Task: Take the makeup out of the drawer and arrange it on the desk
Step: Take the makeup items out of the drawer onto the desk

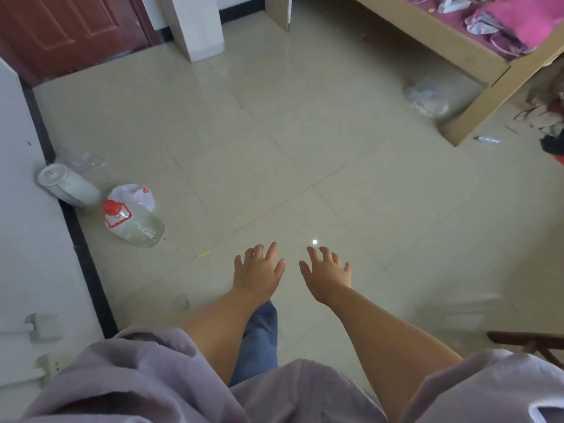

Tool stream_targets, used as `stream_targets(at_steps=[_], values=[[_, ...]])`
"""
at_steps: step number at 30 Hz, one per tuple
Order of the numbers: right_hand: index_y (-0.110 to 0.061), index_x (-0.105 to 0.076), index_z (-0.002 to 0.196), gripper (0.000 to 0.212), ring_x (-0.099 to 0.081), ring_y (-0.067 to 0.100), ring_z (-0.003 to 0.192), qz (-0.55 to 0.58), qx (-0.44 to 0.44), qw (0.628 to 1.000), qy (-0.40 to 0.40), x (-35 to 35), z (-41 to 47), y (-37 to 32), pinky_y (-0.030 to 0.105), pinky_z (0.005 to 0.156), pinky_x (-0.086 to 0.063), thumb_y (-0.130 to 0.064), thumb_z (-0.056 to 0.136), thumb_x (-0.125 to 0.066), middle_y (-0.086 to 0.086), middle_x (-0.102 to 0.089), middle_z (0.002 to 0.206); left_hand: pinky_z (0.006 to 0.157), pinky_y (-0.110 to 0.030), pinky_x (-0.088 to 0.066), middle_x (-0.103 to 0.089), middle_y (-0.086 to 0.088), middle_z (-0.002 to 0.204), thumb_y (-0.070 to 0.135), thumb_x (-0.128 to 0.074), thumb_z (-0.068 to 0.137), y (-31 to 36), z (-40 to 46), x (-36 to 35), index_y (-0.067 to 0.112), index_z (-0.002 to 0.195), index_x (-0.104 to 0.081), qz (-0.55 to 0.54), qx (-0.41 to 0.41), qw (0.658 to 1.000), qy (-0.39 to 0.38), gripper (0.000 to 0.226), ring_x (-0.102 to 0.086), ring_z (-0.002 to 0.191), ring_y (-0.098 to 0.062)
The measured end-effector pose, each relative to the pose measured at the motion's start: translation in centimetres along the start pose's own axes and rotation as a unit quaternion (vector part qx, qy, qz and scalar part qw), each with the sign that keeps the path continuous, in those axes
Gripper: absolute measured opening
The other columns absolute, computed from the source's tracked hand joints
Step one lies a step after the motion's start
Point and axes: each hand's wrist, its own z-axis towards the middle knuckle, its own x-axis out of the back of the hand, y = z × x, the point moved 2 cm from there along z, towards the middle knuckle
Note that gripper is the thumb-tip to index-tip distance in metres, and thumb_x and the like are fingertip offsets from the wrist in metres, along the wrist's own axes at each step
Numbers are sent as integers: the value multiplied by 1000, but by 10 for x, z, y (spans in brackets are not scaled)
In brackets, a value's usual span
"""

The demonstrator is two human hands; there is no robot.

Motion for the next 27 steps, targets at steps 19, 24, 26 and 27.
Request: stream_targets(at_steps=[19, 24, 26, 27], values=[[-29, -19, 146, 50, -22, 22, 140, 39, -61, 996, 47, 224, 285, -38, 50, 114, -15, -47, 99, -20, 2, -20, 154, 101, -42, -36, -42, -9, 138, 44, -24, 99, -13, 356, 168, 21, 145, -24, -6, -76, 997, 6, 51, -43, 123, -27], [-29, -18, 147, 51, -20, 22, 142, 30, -51, 996, 61, 291, 381, -7, 50, 115, -13, -47, 100, -19, 2, -19, 155, 100, -42, -35, -43, -8, 137, 44, -24, 99, 20, 471, 206, 22, 144, -25, 4, -81, 997, 16, 50, -43, 122, -27], [-29, -17, 147, 51, -19, 22, 142, 12, -44, 997, 63, 322, 416, 8, 50, 115, -13, -47, 100, -18, 2, -19, 155, 100, -42, -34, -45, -7, 135, 44, -25, 99, 35, 512, 224, 22, 144, -26, 7, -85, 996, 25, 49, -44, 121, -26], [-29, -16, 148, 51, -19, 22, 142, 1, -43, 997, 66, 339, 433, 15, 50, 115, -13, -47, 100, -18, 1, -19, 155, 100, -41, -34, -45, -6, 135, 44, -25, 99, 42, 530, 235, 22, 144, -26, 14, -91, 995, 31, 49, -44, 121, -26]])
